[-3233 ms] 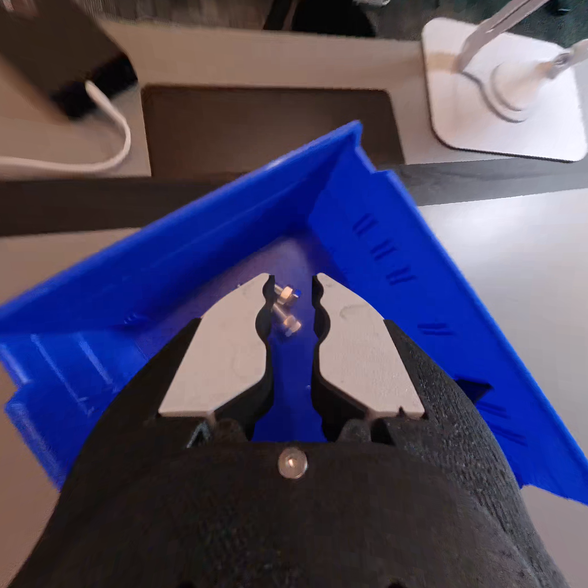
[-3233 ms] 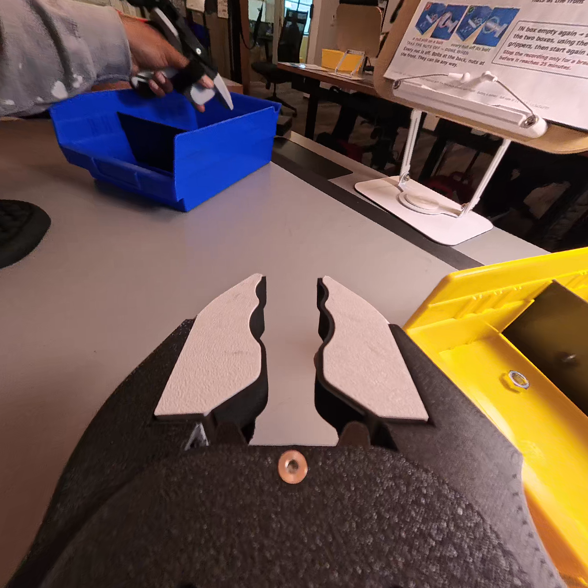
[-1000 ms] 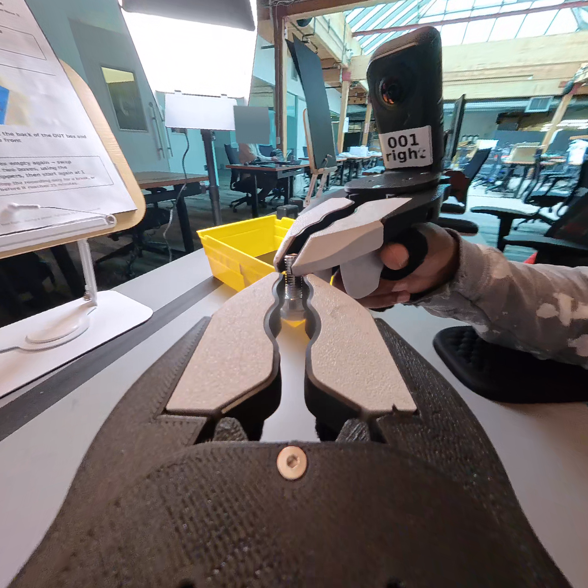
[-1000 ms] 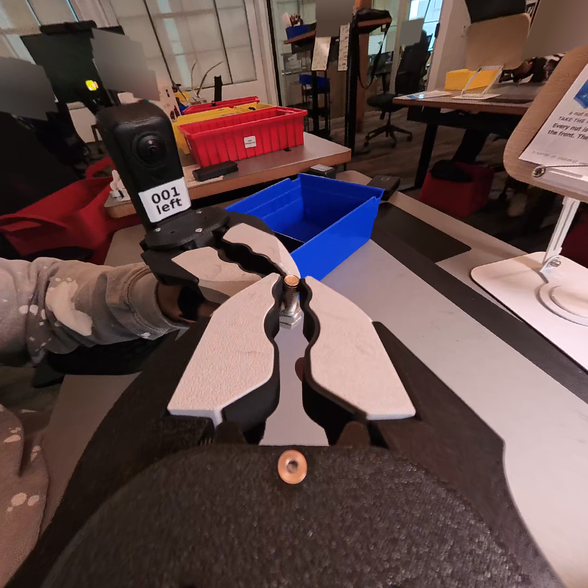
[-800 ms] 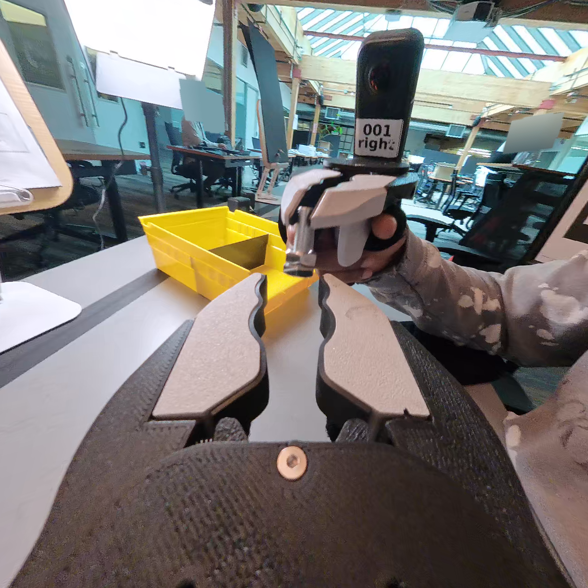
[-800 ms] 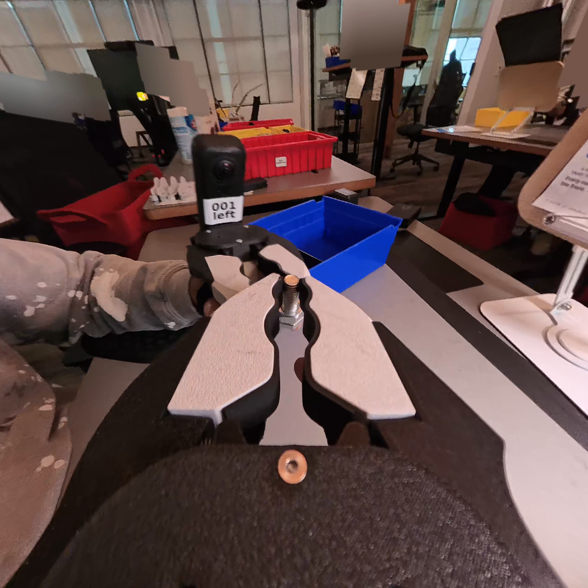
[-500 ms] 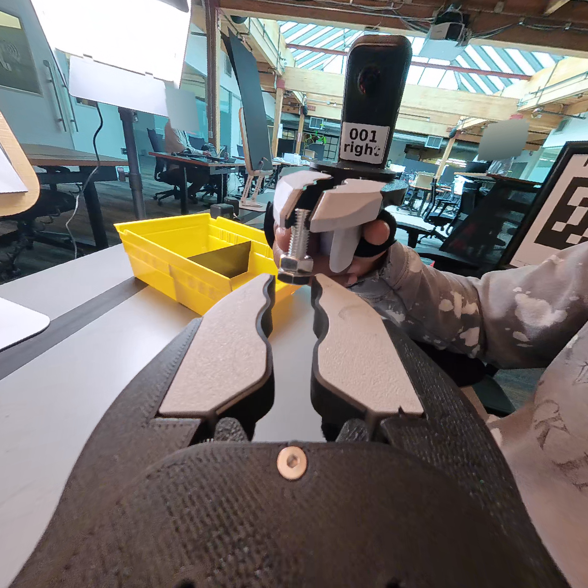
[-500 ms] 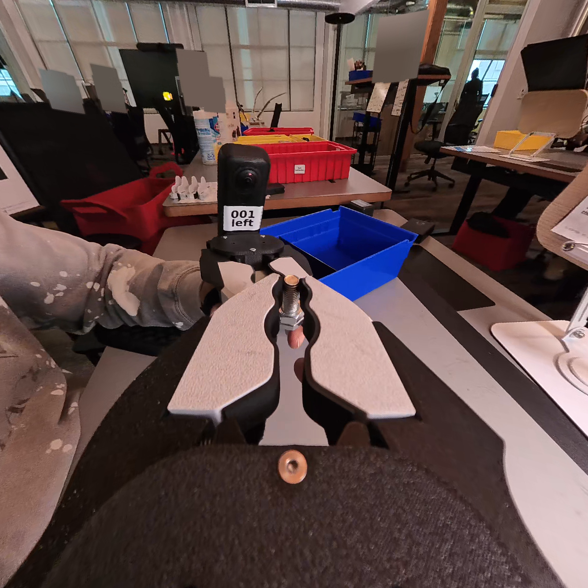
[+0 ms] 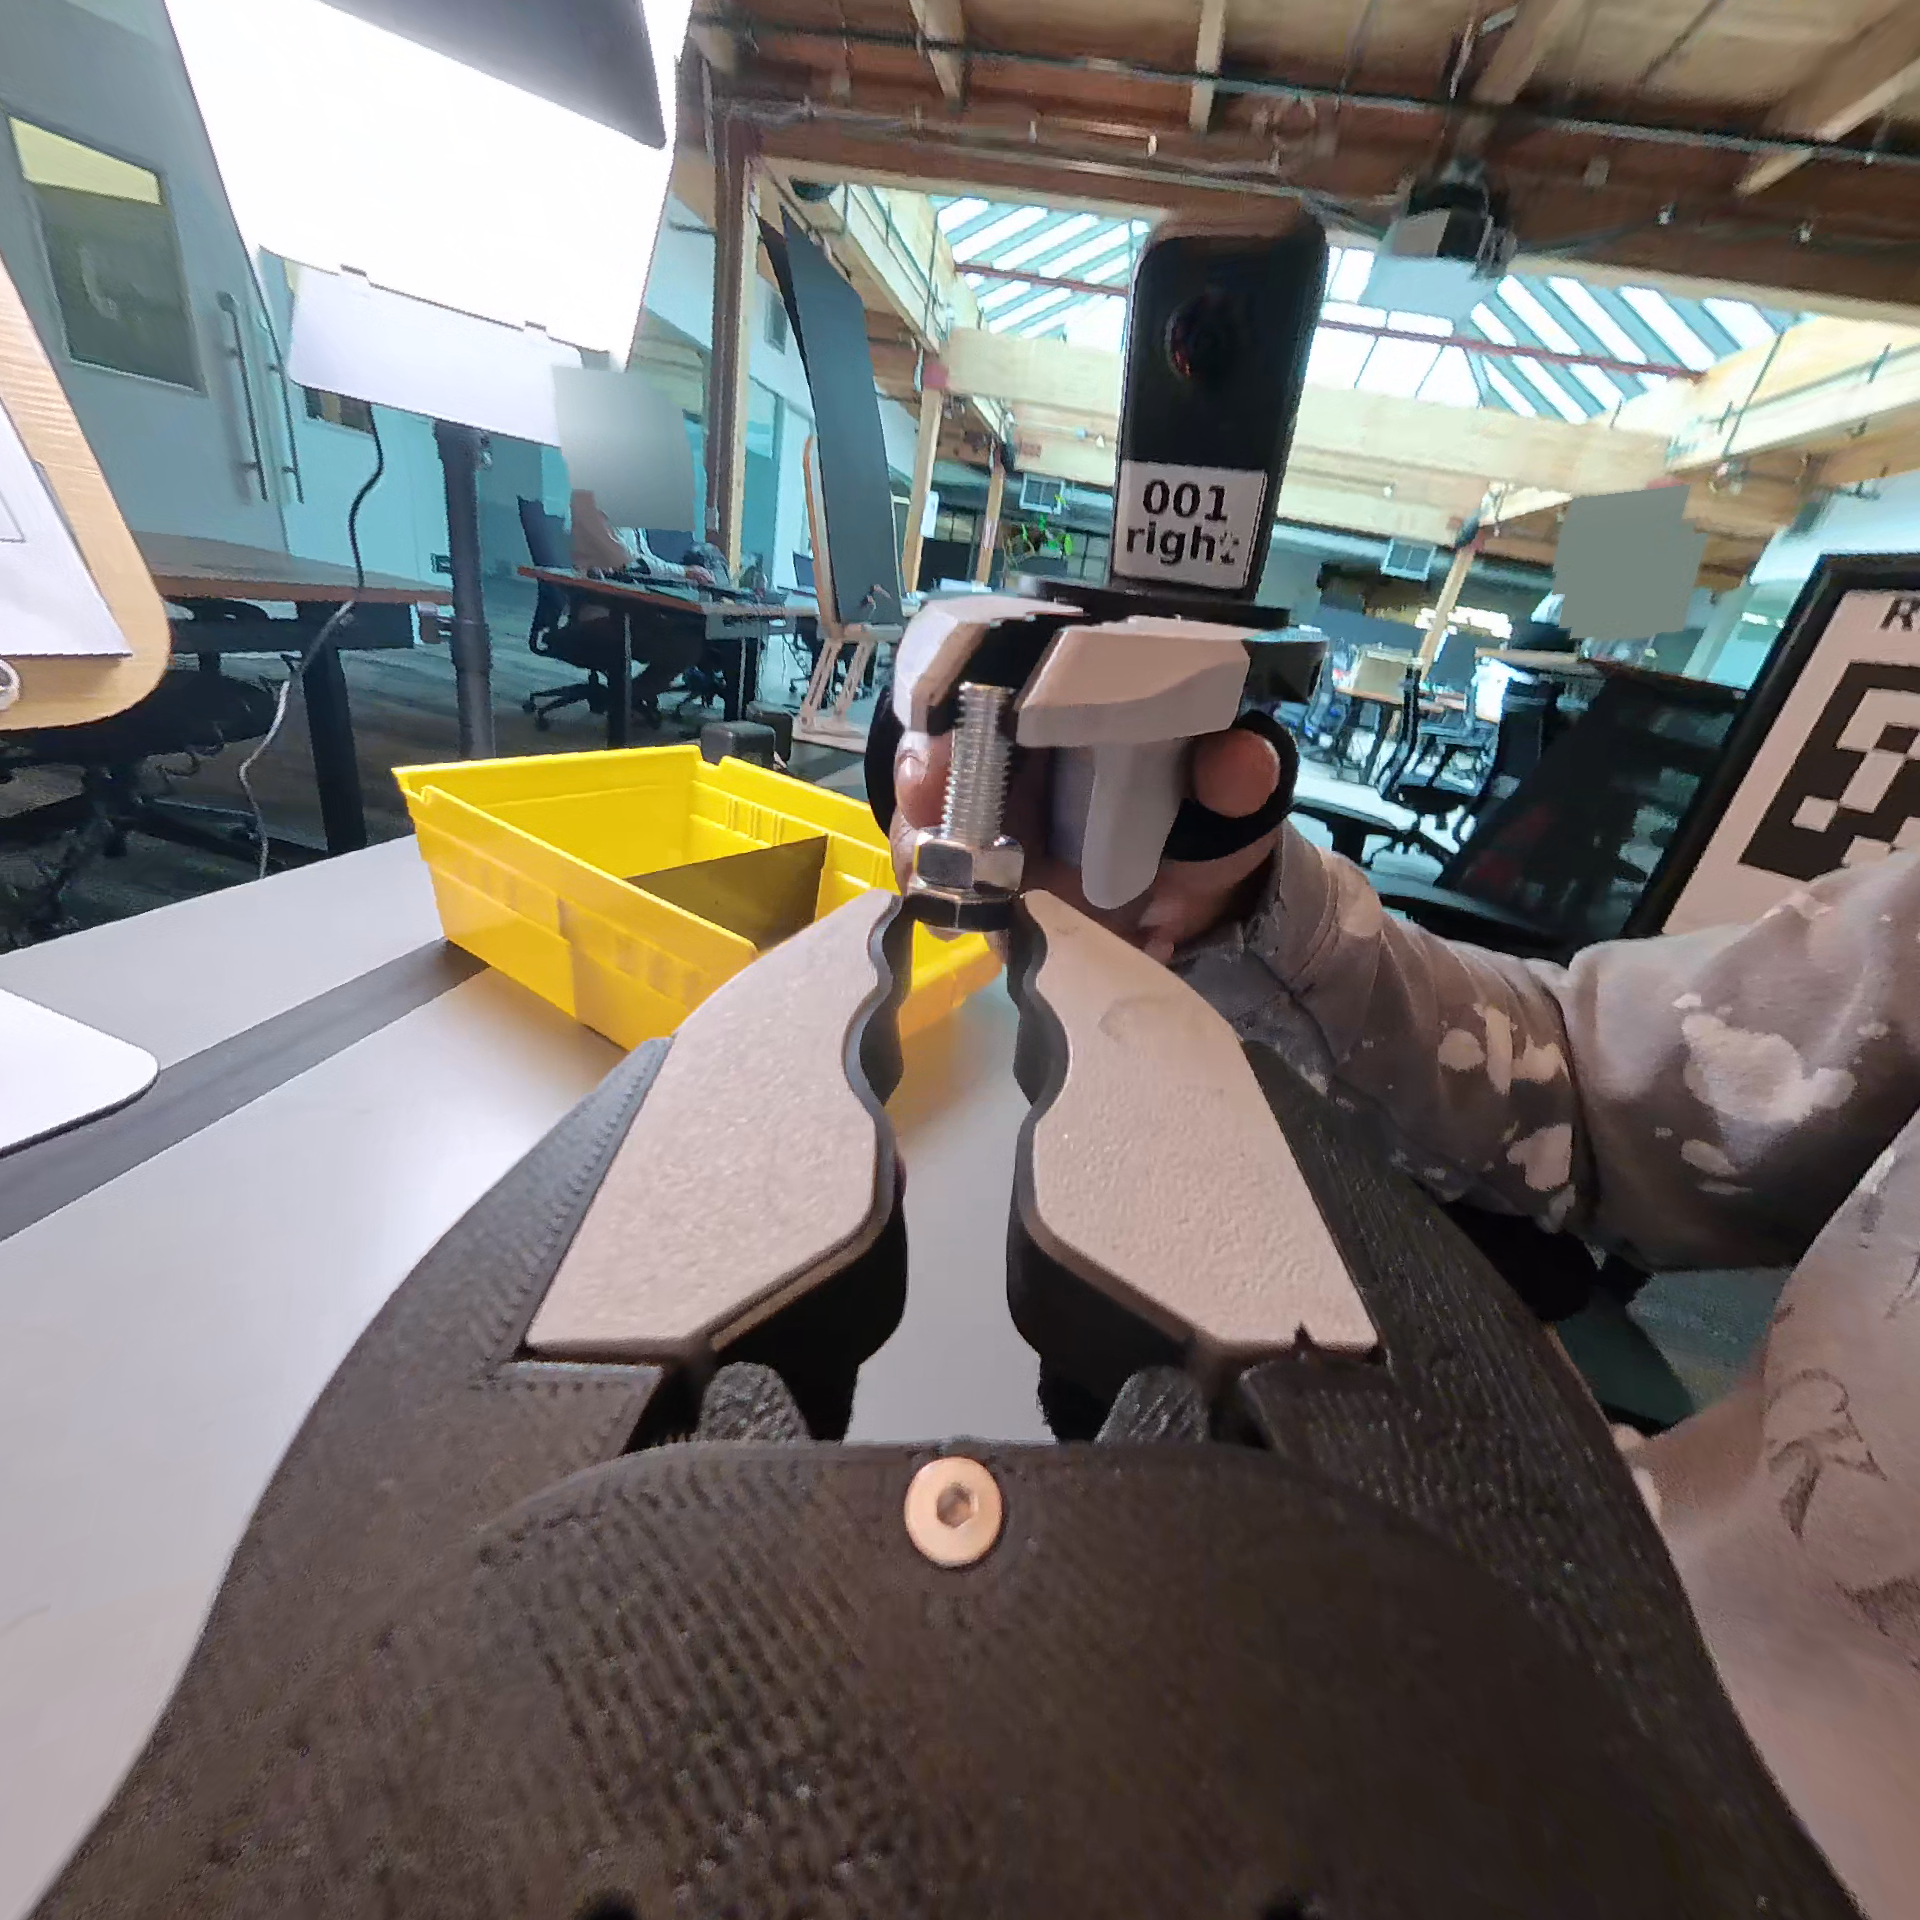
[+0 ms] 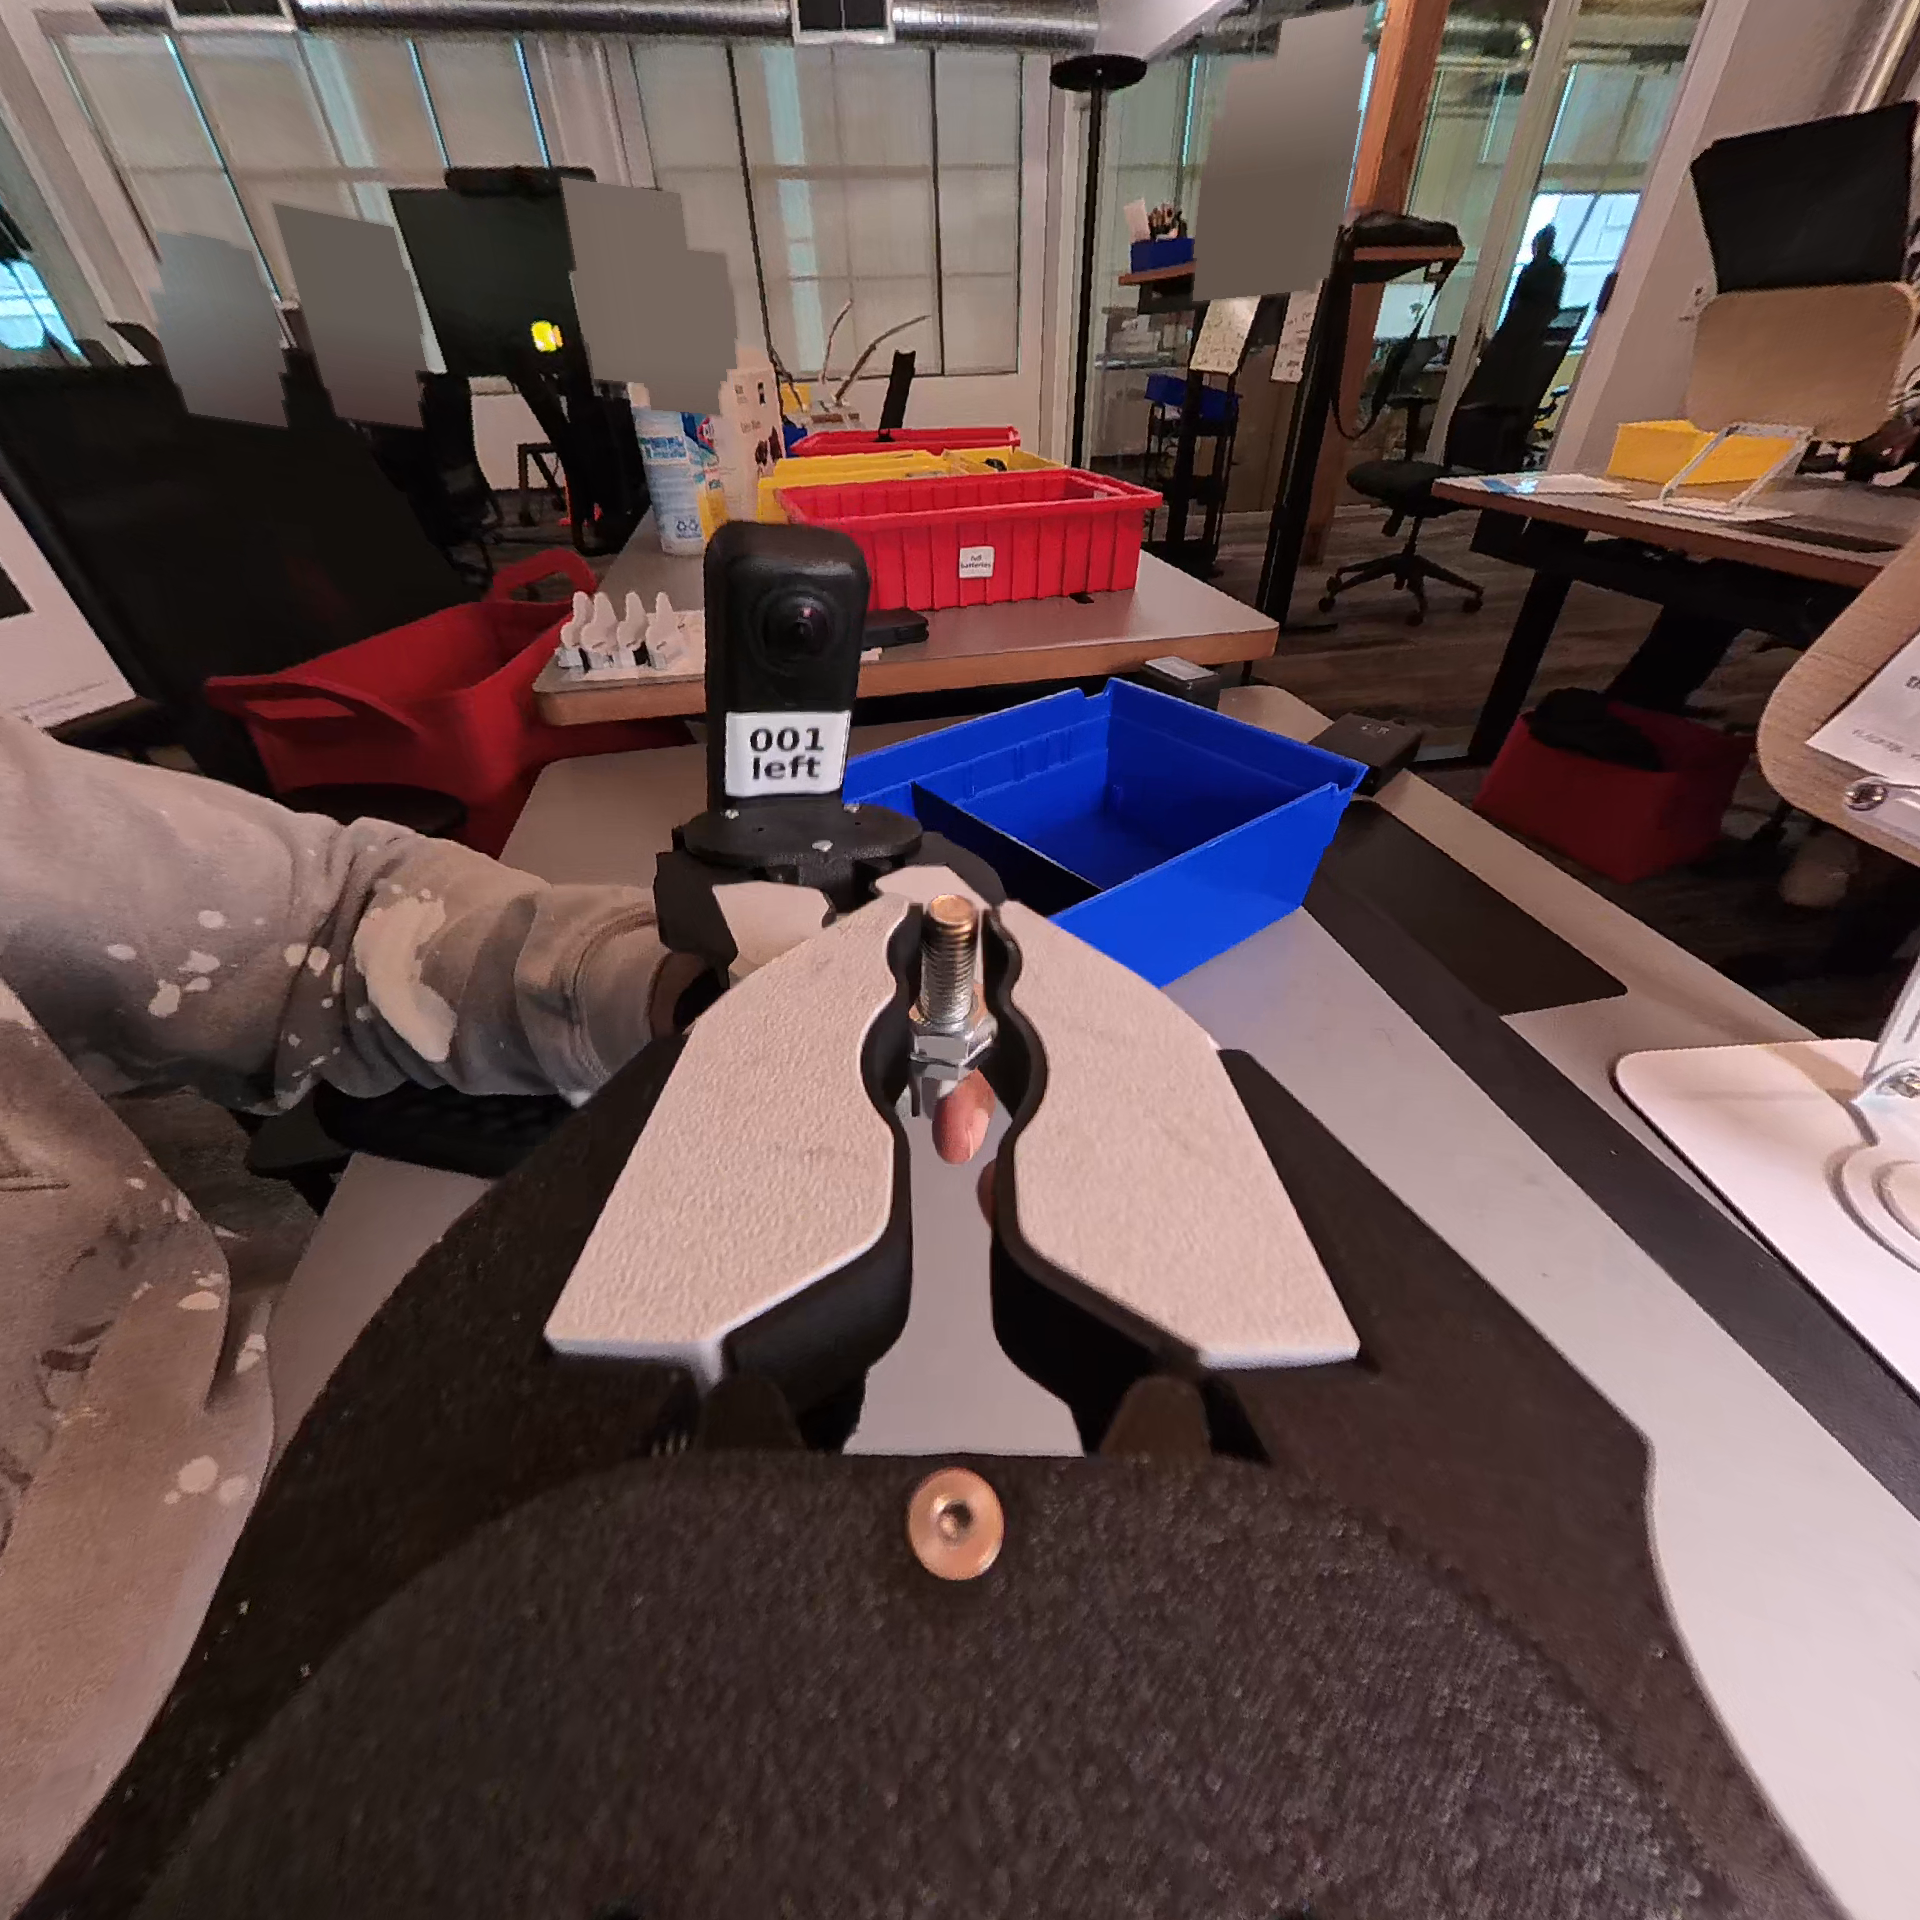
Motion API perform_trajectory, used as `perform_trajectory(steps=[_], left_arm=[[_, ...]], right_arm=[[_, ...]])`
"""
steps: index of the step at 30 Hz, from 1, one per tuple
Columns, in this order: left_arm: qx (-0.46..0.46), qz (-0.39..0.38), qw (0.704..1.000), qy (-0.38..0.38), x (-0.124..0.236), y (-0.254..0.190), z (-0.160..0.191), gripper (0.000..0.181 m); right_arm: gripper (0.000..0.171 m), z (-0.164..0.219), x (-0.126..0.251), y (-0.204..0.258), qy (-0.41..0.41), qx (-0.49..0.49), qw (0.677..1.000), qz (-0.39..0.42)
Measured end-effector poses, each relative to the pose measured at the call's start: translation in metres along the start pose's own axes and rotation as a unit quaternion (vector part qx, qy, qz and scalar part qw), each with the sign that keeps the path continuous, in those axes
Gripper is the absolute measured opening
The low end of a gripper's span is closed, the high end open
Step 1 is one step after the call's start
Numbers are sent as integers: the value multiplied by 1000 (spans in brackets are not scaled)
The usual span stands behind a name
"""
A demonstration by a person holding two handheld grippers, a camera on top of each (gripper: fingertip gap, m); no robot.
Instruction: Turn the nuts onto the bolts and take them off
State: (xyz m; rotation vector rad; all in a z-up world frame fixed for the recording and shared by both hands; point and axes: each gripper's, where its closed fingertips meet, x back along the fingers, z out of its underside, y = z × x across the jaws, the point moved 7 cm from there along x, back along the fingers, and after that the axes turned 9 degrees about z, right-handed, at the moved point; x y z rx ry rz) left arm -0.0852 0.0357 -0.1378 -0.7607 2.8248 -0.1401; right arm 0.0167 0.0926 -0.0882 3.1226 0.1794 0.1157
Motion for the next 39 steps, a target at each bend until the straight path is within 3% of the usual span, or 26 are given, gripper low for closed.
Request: perform_trajectory(steps=[9,12,14,15,25,26,27,29,34,38,39], left_arm=[[0,-34,999,-41,6,2,-4,18],[-9,-39,998,-48,9,2,-7,18],[-5,-32,997,-69,14,3,-11,18],[-7,-32,997,-70,15,4,-13,18],[-9,-38,998,-55,10,2,-7,18],[-7,-38,997,-66,13,3,-9,18],[-4,-26,997,-74,15,2,-11,18],[-16,-31,997,-69,15,1,-14,18],[-8,-38,997,-59,13,4,-8,18],[-6,-40,997,-60,13,4,-9,18],[-4,-31,997,-69,15,4,-10,18]], right_arm=[[37,10,-11,-2,8,-14,1000,18],[33,12,-10,-7,8,-24,999,21],[11,10,-2,-21,2,-24,997,77],[9,9,3,-26,-7,-14,995,97],[38,11,-13,-4,0,-14,999,43],[35,10,-11,-8,-2,-19,999,44],[14,10,-6,-16,-7,-23,997,78],[15,8,3,-25,-20,-17,994,101],[32,7,-9,-4,-17,-10,999,48],[35,10,-14,-4,-17,-20,998,55],[21,10,-11,-10,-21,-34,997,70]])
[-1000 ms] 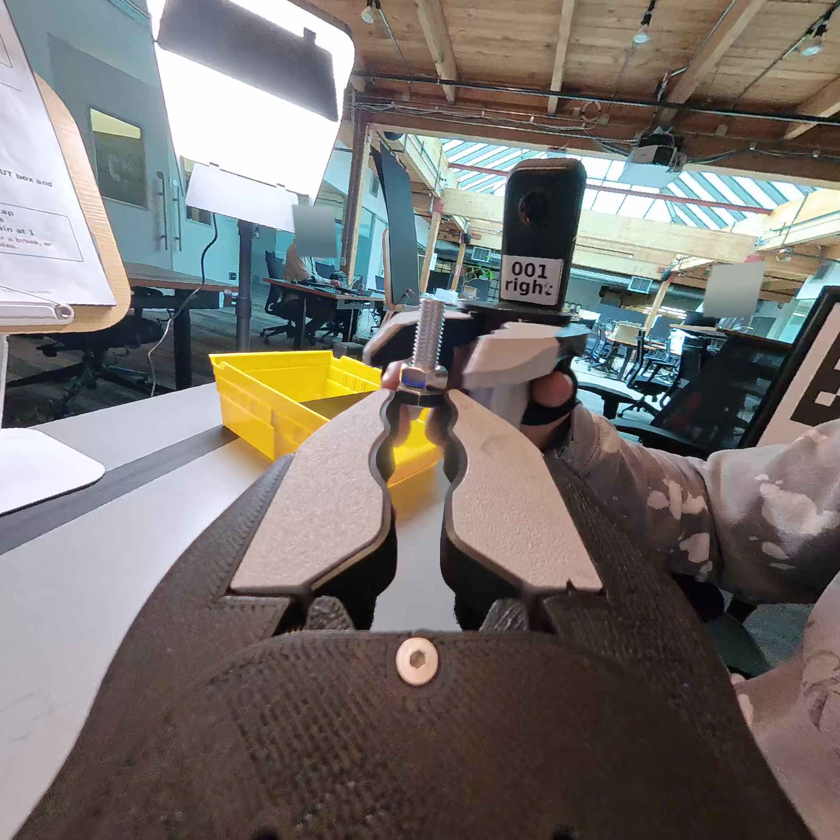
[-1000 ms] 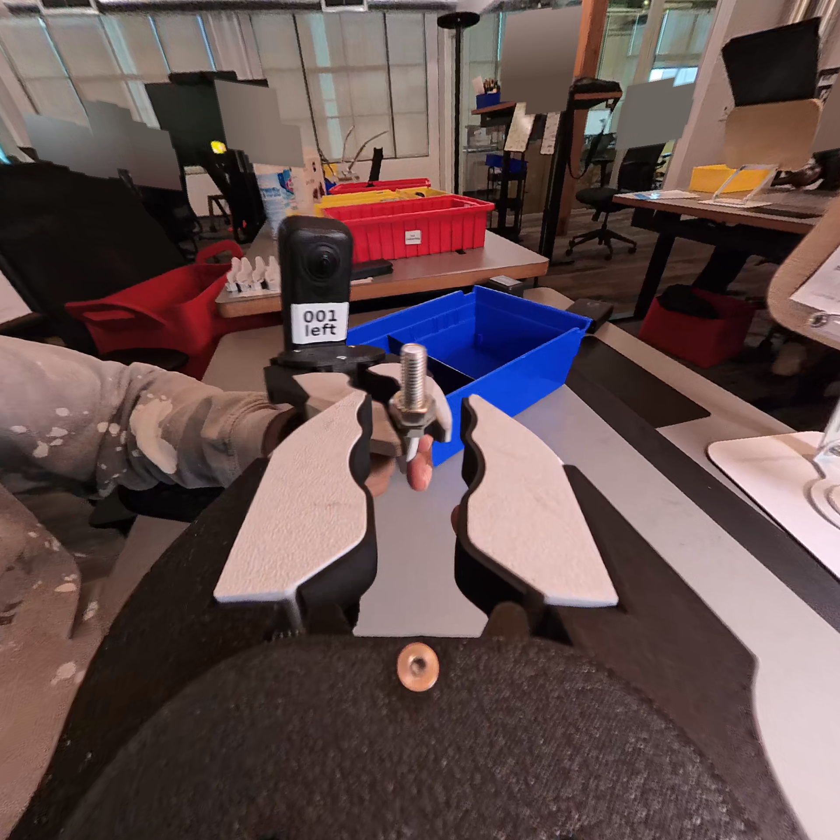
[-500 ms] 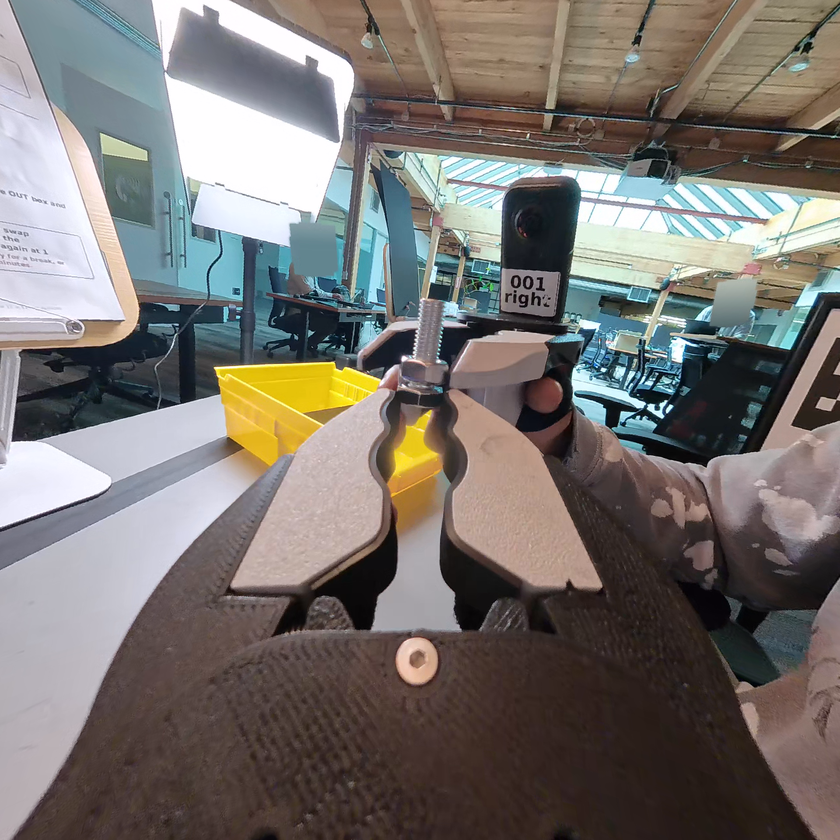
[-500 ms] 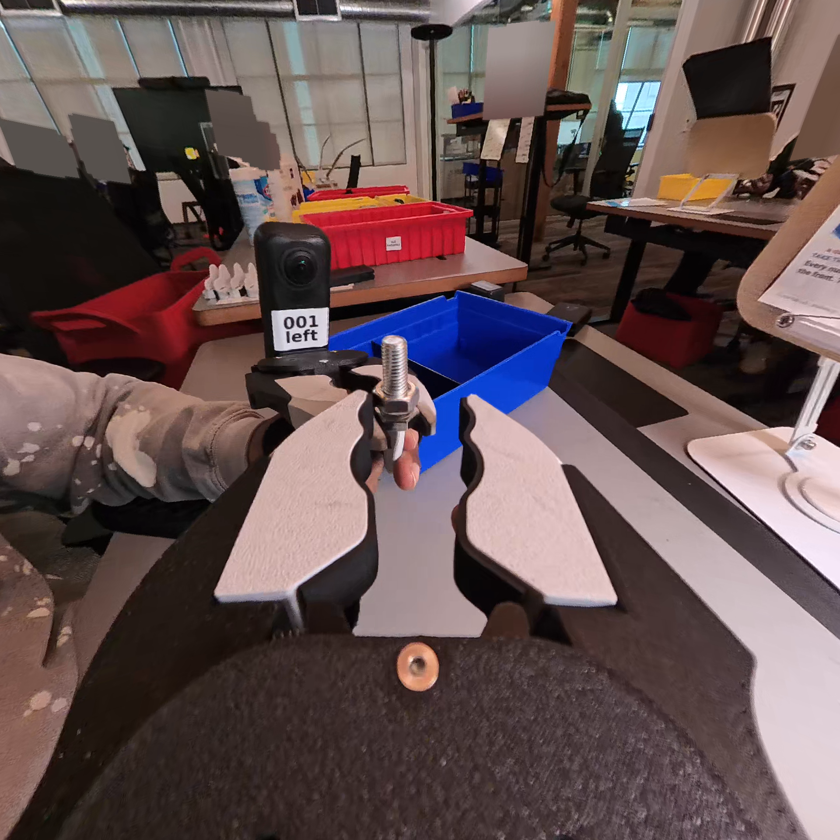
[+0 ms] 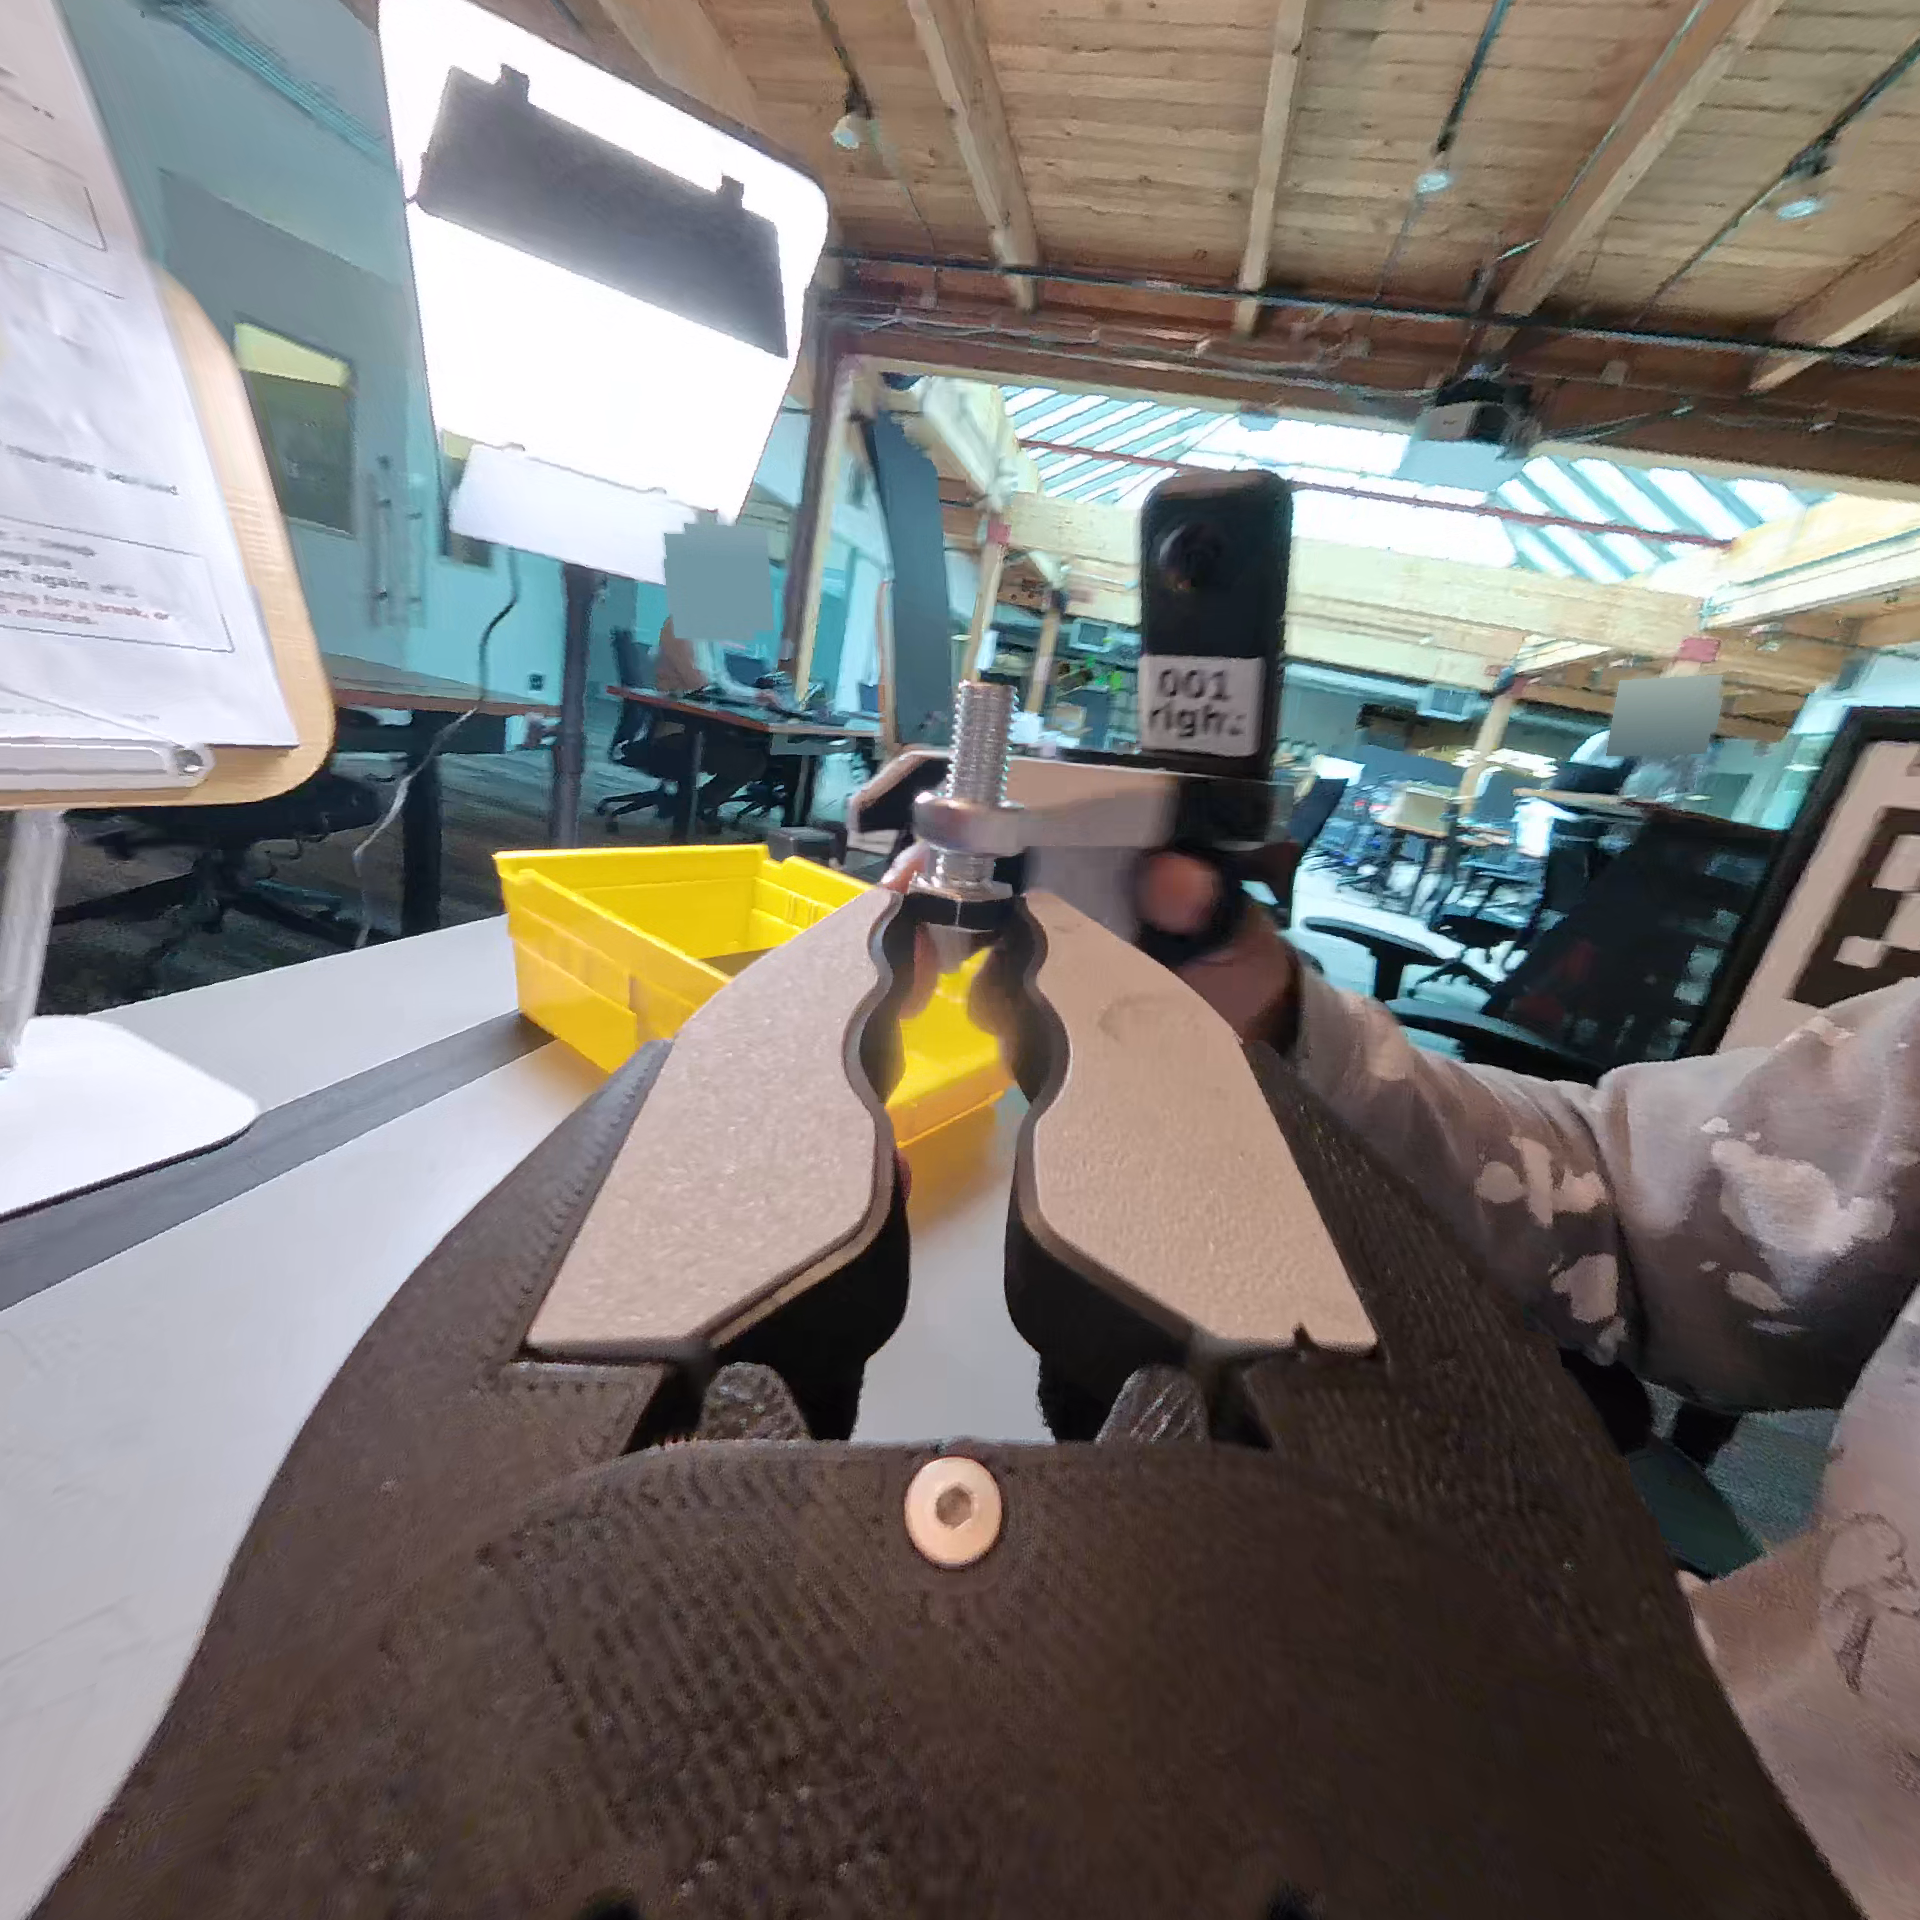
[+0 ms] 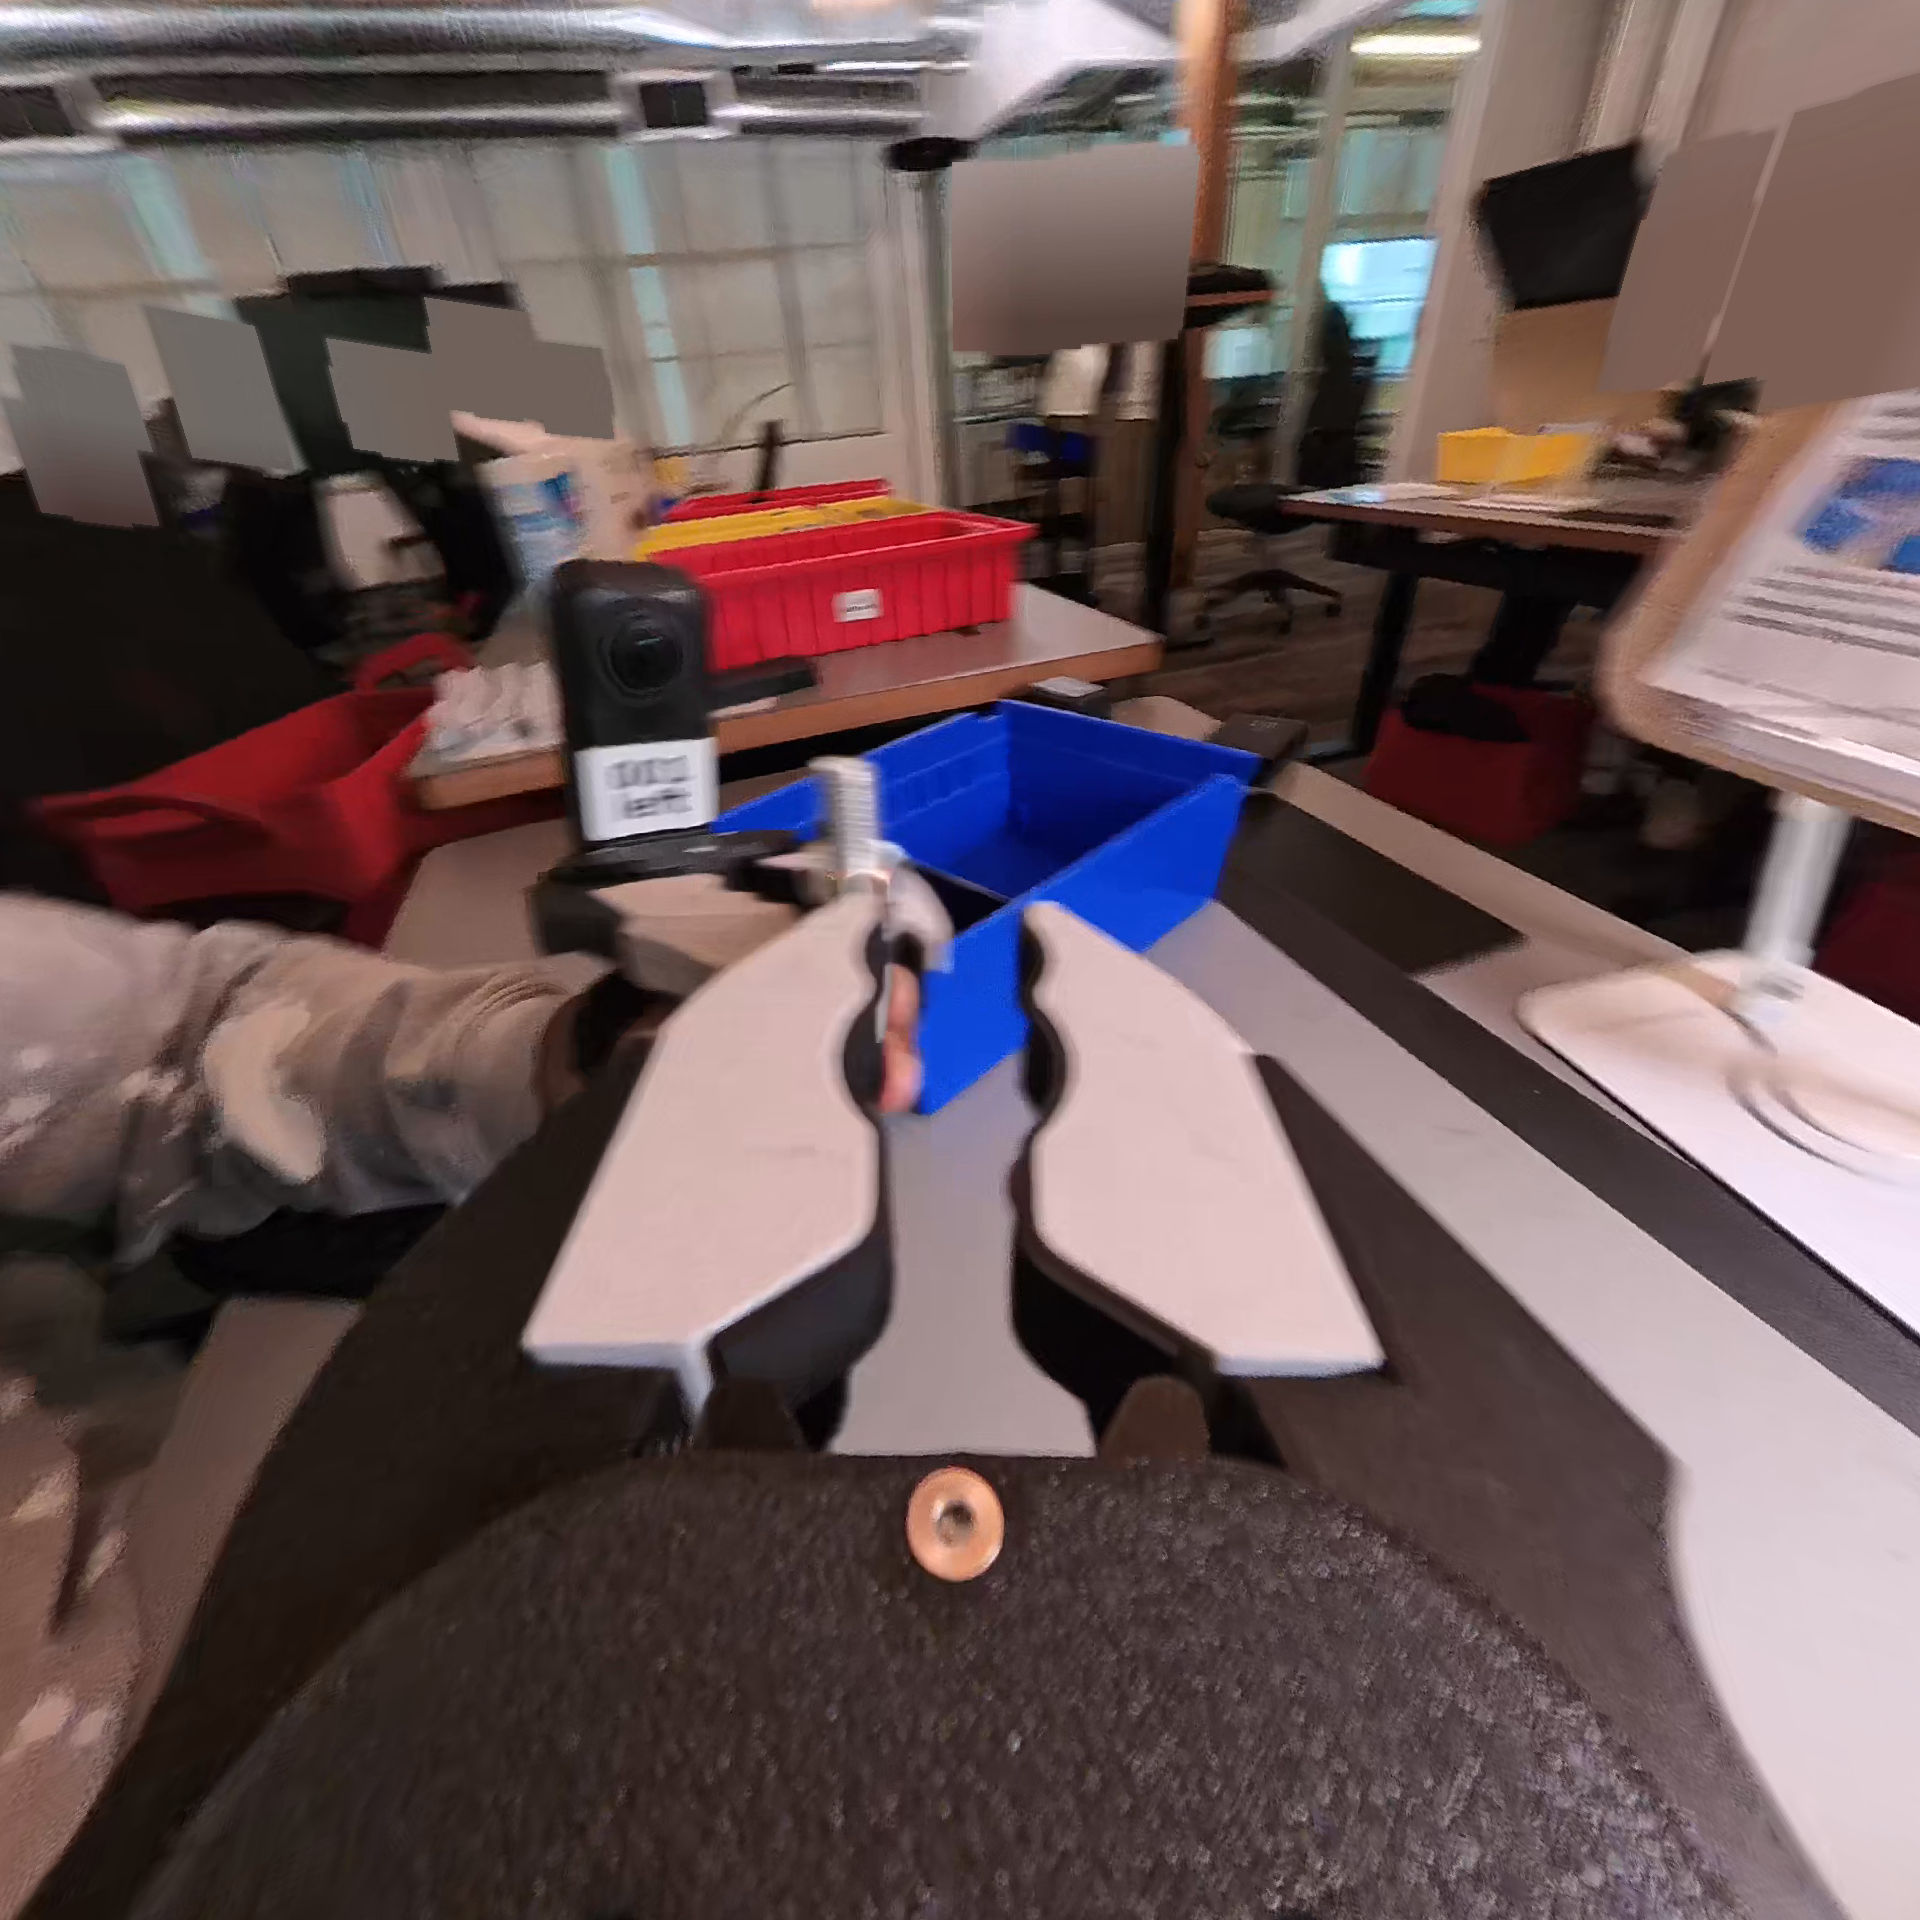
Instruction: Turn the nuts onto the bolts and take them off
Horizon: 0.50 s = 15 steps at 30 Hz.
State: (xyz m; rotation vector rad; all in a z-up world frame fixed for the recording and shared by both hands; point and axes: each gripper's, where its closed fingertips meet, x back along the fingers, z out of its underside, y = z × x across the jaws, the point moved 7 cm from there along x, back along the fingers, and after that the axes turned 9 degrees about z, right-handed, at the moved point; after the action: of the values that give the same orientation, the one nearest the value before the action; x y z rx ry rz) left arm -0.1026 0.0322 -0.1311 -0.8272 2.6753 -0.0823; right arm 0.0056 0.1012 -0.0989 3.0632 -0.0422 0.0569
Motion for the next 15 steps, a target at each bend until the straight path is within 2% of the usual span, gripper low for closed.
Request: perform_trajectory(steps=[1,2,7,12,13,14,15], left_arm=[[-1,0,1000,0,1,0,-2,18],[-11,-2,1000,4,1,-1,-3,18],[-12,-9,1000,10,0,0,0,18],[-12,-11,1000,13,-2,0,2,18],[-8,-8,1000,5,0,1,0,18],[-5,-4,1000,4,2,1,-1,18],[-11,-6,1000,6,2,1,-2,18]], right_arm=[[9,-1,3,-10,-13,-3,999,38],[7,-2,7,-17,-22,-1,998,55],[28,-4,5,0,-21,3,1000,-4],[33,0,-3,8,-14,4,1000,-11],[26,0,-2,4,-15,-7,1000,-6],[11,-1,1,-5,-25,-15,999,28],[10,-2,5,-11,-36,-14,998,44]])
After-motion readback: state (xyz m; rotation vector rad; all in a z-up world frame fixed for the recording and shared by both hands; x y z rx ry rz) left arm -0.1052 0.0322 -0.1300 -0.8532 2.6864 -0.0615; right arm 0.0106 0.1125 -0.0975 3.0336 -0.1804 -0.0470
